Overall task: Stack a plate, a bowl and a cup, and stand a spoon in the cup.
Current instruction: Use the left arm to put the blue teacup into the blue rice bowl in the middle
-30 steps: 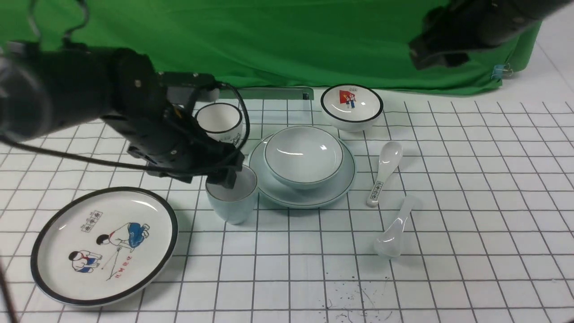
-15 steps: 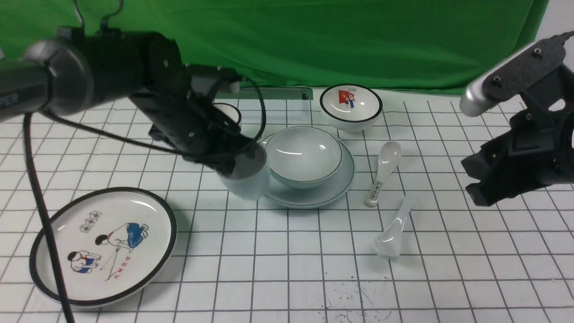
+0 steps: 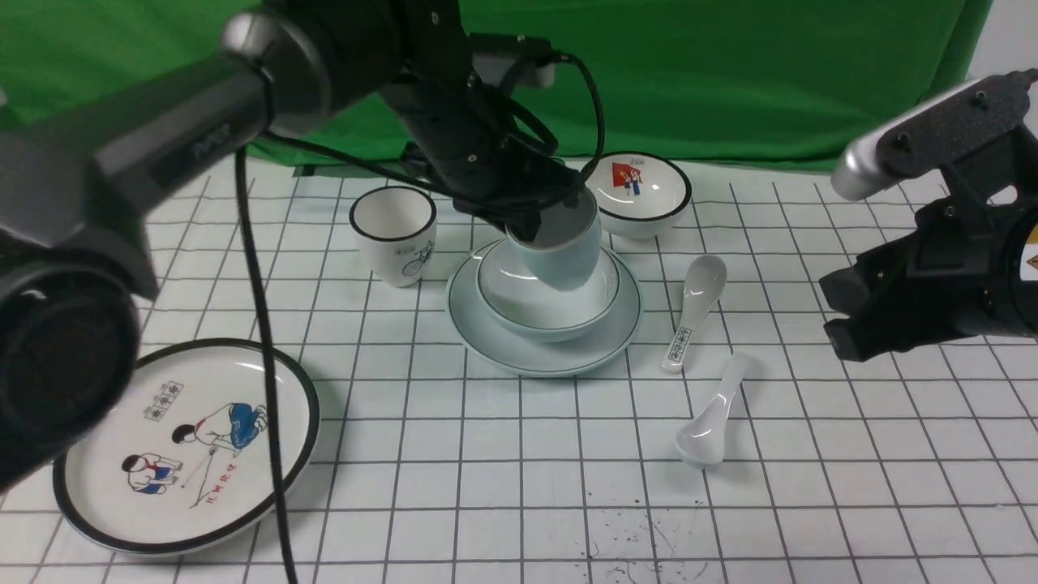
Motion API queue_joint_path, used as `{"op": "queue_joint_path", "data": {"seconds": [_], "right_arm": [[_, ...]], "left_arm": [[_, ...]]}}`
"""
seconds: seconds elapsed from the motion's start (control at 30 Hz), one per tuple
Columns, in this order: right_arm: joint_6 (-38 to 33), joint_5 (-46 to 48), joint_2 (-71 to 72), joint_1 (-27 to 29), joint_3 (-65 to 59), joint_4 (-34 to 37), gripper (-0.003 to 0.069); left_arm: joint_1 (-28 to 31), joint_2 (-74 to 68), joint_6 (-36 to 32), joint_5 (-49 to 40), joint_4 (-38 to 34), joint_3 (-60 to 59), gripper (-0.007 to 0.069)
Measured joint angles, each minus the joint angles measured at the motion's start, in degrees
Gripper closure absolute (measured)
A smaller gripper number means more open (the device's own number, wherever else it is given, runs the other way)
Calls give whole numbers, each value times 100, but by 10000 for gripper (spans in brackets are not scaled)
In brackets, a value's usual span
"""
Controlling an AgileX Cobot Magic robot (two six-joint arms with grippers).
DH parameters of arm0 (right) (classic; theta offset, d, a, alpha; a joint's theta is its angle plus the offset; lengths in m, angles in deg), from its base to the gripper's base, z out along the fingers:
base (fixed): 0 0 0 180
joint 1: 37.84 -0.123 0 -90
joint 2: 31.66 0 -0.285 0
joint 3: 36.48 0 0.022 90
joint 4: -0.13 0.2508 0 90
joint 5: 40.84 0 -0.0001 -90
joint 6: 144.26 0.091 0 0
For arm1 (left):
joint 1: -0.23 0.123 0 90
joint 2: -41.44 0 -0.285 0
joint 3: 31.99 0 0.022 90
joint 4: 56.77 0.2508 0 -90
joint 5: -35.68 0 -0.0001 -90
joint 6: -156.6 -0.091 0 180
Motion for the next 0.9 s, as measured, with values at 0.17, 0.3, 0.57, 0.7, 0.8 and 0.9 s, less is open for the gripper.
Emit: {"op": "queue_joint_path", "data": {"seconds": [0.17, 0.3, 0.57, 0.7, 0.8, 0.9], "right_arm": [[19, 0, 0, 0, 0, -5, 375], [19, -34, -75, 0, 0, -5, 375], [548, -46, -664, 0, 0, 1, 372], [951, -46, -1019, 0, 0, 1, 293], [1209, -103, -1378, 0, 0, 1, 169], [1718, -271, -1770, 21, 43, 10, 93]], "left_arm": [[5, -557, 111, -352, 321, 546, 622], [5, -670, 129, -458, 393, 598, 620], [5, -689, 235, -464, 388, 625, 457], [5, -551, 242, -513, 422, 625, 298], [5, -136, 242, -606, 633, 625, 200], [5, 512, 224, -757, 724, 625, 158]]}}
